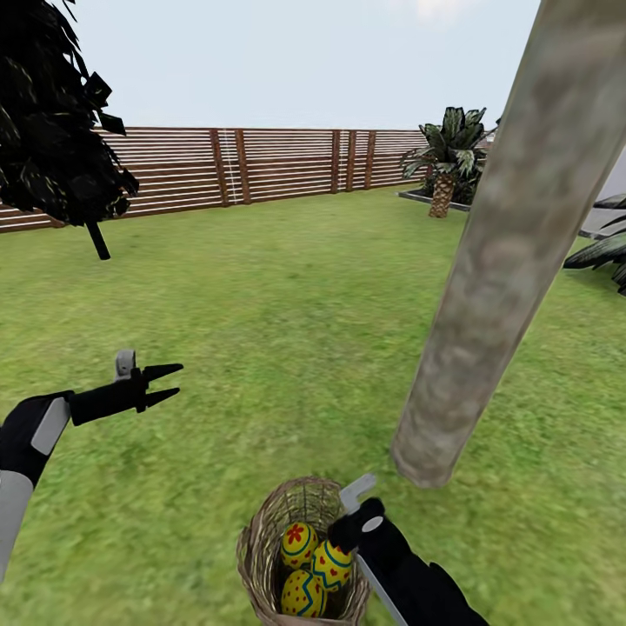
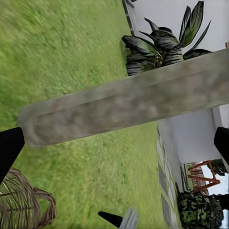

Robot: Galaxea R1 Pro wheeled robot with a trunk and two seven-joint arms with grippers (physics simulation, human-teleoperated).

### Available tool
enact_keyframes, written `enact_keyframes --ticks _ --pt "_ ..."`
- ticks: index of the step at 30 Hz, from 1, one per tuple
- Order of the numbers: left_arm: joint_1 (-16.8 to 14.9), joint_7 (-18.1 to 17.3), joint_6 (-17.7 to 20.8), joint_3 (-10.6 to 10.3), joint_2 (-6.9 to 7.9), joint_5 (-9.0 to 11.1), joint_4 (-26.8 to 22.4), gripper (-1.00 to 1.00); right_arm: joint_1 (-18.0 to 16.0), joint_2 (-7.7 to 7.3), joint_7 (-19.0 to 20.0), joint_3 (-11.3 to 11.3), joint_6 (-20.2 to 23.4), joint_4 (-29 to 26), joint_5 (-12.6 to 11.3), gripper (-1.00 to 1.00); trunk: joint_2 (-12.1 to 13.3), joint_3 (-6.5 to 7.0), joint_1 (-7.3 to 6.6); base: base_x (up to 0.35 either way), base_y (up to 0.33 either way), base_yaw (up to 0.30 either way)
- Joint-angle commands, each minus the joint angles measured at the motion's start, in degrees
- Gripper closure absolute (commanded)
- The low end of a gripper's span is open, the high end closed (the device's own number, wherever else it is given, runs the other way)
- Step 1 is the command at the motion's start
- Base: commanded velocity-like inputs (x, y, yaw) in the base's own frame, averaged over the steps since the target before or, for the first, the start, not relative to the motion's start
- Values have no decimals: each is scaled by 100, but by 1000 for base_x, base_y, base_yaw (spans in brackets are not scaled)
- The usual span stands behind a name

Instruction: Take the three Easter eggs out of the wicker basket on the lawn in the garden, then place them on the lawn next to a single tree (choose any tree) so that all three eggs are next to the same tree and none are left in the basket.

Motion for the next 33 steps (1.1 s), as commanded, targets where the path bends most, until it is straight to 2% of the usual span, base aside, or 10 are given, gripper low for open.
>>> enact_keyframes --ticks 1,10,18,29,33 --pt "-4 -23 23 6 -7 -9 2 -100 -5 -4 -1 8 26 -6 -34 -100 -45 -24 22 0 0 0" --pt "-4 -25 30 -3 -104 2 2 -100 -5 2 41 -2 25 -7 -38 -100 -405 -185 220 0 0 0" --pt "-4 -25 32 -17 -354 26 -16 -100 -5 8 50 6 24 -13 -36 -100 -726 -329 396 0 0 0" --pt "-4 -25 32 -18 -376 26 -23 -100 -5 27 67 25 22 -22 -33 -100 -1168 -526 637 0 0 0" --pt "-4 -25 32 -18 -364 26 -24 -100 -5 29 68 49 31 -318 -33 -100 -1328 -598 725 0 0 0"
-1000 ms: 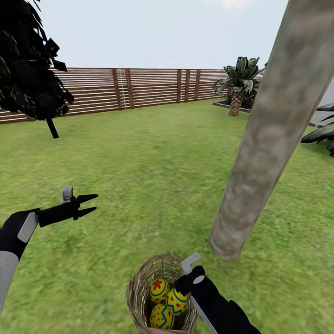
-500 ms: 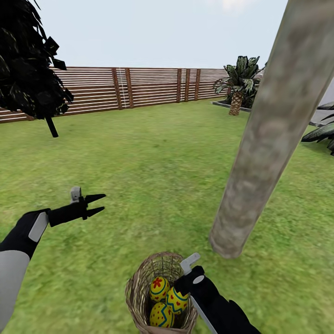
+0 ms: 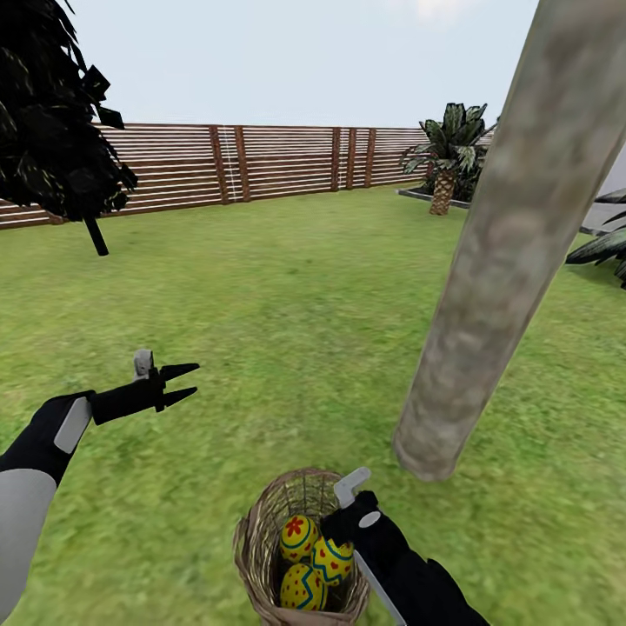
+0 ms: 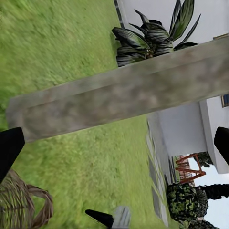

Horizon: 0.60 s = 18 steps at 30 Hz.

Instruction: Take the three Easter eggs out of the wicker basket on the lawn in the garden, then place them on the lawn next to a single tree (choose any tree) so that all three eggs are next to the same tree and none are left in the basket.

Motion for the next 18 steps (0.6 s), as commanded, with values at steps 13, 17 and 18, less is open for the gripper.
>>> enact_keyframes --ticks 13,17,18 --pt "-4 -21 23 8 -3 -9 -151 -100 -132 331 -60 216 721 -146 -29 -100 -525 -239 286 0 0 0" --pt "-4 -21 29 8 -4 -9 -156 -100 -381 363 -51 214 927 99 -78 -100 -686 -311 374 0 0 0" --pt "-4 -21 30 8 -5 -9 -156 -100 -426 369 -46 215 947 162 -82 -100 -726 -329 396 0 0 0"
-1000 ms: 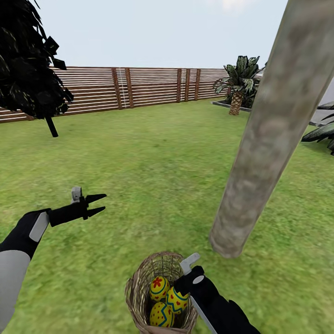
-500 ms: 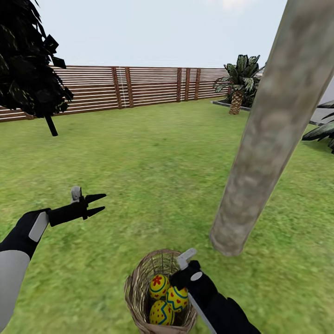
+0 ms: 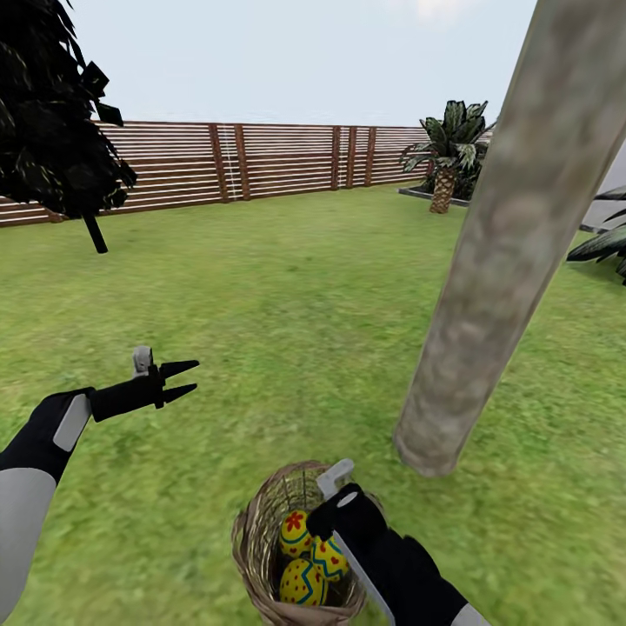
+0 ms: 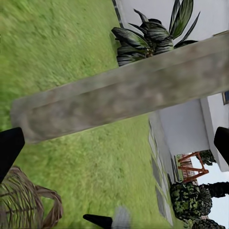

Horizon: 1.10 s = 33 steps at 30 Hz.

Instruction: Take the three Easter eggs out of the wicker basket on the lawn in the garden, then place them on the lawn next to a single tree (choose any tree) so that all three eggs are next to the same tree and none are left in the basket.

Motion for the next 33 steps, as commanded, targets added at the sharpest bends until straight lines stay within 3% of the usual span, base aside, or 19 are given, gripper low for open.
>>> enact_keyframes --ticks 1,6,8,11,19,24,33 --pt "-4 -21 24 7 -1 -8 1 -100 -40 15 -42 12 36 62 -46 -100 -44 -23 22 0 0 0" --pt "-9 -21 28 7 0 -8 -46 -100 -344 99 26 -7 30 637 -68 -100 -245 -113 132 0 0 0" --pt "-45 -21 35 9 0 -8 -144 -100 -559 135 232 -13 -1 1111 -58 -100 -325 -149 176 0 0 0" --pt "-81 -21 45 19 26 -1 -218 -100 -702 145 487 -21 -15 1405 -46 -100 -445 -203 242 0 0 0" --pt "-456 -7 66 -5 0 429 -216 -100 -753 159 611 -23 -20 1504 -33 -100 -766 -347 417 0 0 0" --pt "-610 -1 69 -10 -22 469 -175 -100 -754 164 627 -15 -20 1473 -23 -100 -967 -436 527 0 0 0" --pt "-643 23 63 -19 -331 456 -175 -100 -754 171 634 -8 28 1296 -23 -100 -1327 -598 725 0 0 0"
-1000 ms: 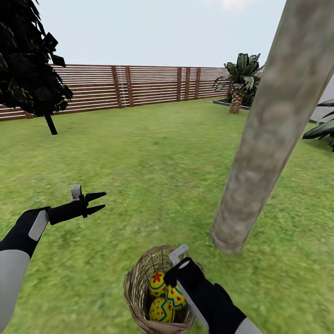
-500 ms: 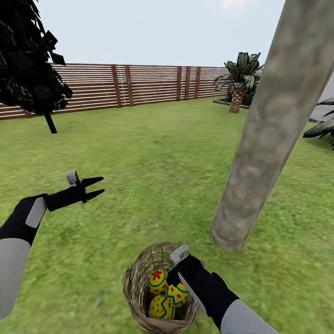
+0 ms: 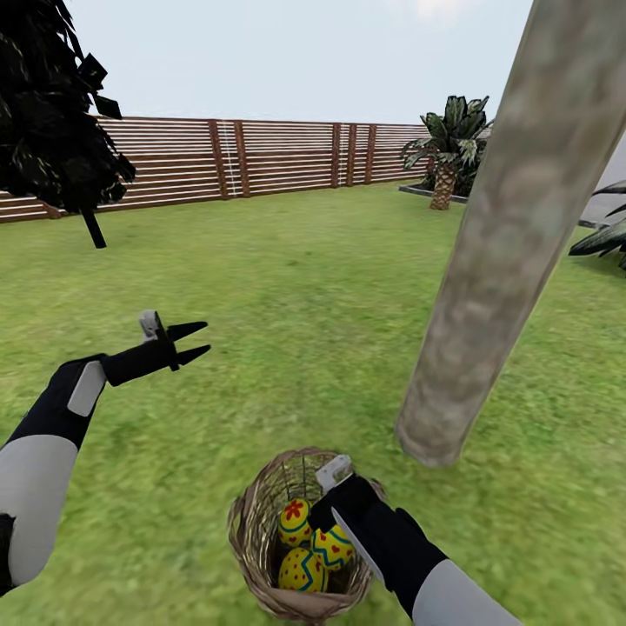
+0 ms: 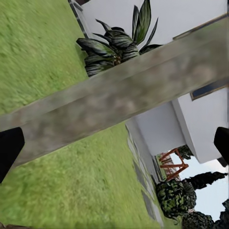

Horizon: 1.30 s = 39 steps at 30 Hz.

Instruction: Take the three Easter eggs out of the wicker basket on the lawn in the garden, then place them on the lawn next to a single tree (choose any tree) so that all three eggs are next to the same tree and none are left in the basket.

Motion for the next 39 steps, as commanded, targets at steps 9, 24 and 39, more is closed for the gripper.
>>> enact_keyframes --ticks 9,24,39 --pt "-7 -14 20 0 -48 -16 2 -100 -16 137 -27 22 55 -119 -32 -100 -365 -167 198 0 0 0" --pt "-7 -13 12 -2 -64 -23 2 -100 -312 166 -45 -18 56 28 -76 -100 -966 -436 527 0 0 0" --pt "-7 -5 11 -2 -88 -25 3 -100 -314 163 -38 -21 29 -42 -50 -100 -1568 -705 856 0 0 0"
